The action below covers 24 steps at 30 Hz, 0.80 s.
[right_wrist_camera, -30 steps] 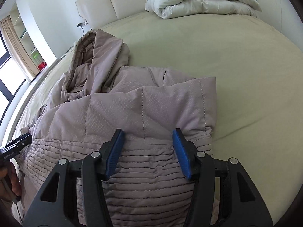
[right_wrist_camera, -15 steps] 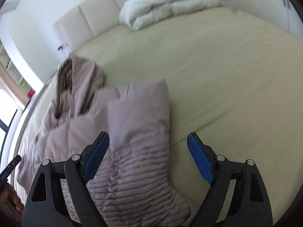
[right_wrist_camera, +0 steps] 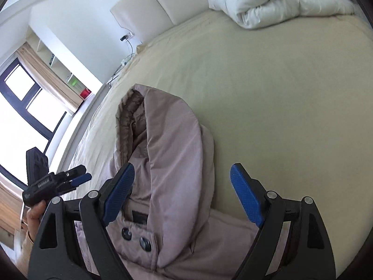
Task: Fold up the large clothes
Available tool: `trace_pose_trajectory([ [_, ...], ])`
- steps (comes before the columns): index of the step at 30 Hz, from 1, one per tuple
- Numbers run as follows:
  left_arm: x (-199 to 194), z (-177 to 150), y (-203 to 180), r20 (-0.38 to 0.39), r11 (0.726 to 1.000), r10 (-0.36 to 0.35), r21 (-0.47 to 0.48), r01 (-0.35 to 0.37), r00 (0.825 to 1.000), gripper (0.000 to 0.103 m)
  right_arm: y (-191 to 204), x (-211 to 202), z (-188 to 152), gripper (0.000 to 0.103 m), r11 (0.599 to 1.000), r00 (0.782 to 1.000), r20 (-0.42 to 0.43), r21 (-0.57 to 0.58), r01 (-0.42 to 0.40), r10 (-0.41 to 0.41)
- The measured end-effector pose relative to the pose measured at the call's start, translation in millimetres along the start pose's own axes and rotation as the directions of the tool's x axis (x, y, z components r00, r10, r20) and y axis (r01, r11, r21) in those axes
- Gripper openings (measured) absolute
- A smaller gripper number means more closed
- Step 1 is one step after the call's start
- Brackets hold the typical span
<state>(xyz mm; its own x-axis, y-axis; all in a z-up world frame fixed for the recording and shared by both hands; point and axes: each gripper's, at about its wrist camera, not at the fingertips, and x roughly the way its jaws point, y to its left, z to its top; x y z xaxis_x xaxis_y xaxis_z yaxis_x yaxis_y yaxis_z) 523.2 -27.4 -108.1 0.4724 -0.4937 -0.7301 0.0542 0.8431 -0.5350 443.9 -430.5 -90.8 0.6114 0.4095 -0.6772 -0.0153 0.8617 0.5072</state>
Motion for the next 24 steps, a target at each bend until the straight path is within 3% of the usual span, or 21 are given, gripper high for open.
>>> trace_pose_trajectory([
  [5,42,13,-1,-0.083,1.0,0.02,0.0,-0.02,0.996,0.082,-17,65,31,0.084,0.99,0.994,-0.088,0.127,-0.059,0.07],
  [9,66,19,7,-0.126,0.999,-0.008,-0.05,0.002,0.992,0.08,-12,109,38,0.084,0.994,0.979,-0.199,0.11,-0.03,0.052],
  [10,69,20,9,-0.125,0.997,-0.026,-0.069,0.018,0.992,0.073,-10,115,39,0.084,0.994,0.979,-0.2,0.111,-0.026,0.048],
  [11,72,21,10,-0.128,0.995,-0.052,-0.09,0.041,0.99,0.056,-8,120,41,0.082,0.992,0.98,-0.191,0.12,-0.032,0.055],
  [12,75,23,10,-0.136,0.993,-0.063,-0.105,0.049,0.989,0.048,-6,123,43,0.076,0.99,0.981,-0.178,0.131,-0.049,0.072],
  [14,71,22,2,-0.118,0.997,-0.037,-0.068,0.029,0.992,0.01,0,131,43,0.031,0.992,0.982,-0.179,0.12,-0.047,0.068],
  [15,65,20,-6,-0.094,1.0,-0.02,-0.02,0.019,0.995,0.01,5,132,42,0.028,0.996,0.983,-0.18,0.086,-0.031,0.046],
  [16,57,16,-14,-0.064,0.999,-0.009,0.033,0.011,0.998,0.008,12,131,41,0.018,0.999,0.984,-0.173,0.041,-0.031,0.038],
  [19,24,2,-30,0.02,0.99,-0.021,0.137,0.018,1.0,0.008,31,100,29,0.011,0.996,0.991,-0.117,-0.048,-0.069,0.063],
  [24,-48,-43,-49,0.121,0.971,-0.116,0.222,0.087,0.986,0.007,58,18,-1,0.011,0.975,0.987,0.004,-0.151,-0.161,0.164],
])
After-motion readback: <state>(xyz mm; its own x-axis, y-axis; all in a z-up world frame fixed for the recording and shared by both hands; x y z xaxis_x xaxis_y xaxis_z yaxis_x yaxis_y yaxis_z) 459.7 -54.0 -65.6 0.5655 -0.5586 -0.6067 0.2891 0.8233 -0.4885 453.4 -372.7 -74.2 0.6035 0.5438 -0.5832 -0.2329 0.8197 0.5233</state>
